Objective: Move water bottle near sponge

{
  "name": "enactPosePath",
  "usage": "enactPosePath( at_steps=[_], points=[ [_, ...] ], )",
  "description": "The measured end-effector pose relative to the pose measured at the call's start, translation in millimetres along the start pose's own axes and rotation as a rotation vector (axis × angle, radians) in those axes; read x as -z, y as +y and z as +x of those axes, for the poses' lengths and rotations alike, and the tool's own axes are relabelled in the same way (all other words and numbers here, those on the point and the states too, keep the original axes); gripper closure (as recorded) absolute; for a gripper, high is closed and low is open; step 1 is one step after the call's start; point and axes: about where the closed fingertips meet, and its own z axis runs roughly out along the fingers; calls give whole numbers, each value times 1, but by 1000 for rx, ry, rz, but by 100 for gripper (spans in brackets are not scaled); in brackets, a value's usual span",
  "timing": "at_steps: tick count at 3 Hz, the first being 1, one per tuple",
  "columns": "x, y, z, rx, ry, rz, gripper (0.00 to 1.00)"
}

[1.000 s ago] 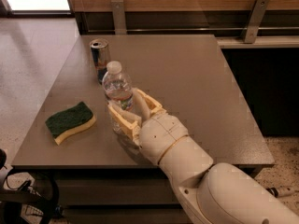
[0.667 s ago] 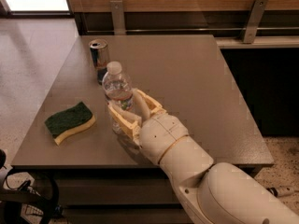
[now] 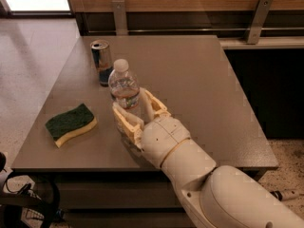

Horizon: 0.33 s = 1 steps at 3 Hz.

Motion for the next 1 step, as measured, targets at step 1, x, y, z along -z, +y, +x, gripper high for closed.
enactPosePath(
  at_steps=[1],
  points=[
    [0, 1, 0, 1, 0, -2, 0]
  ],
)
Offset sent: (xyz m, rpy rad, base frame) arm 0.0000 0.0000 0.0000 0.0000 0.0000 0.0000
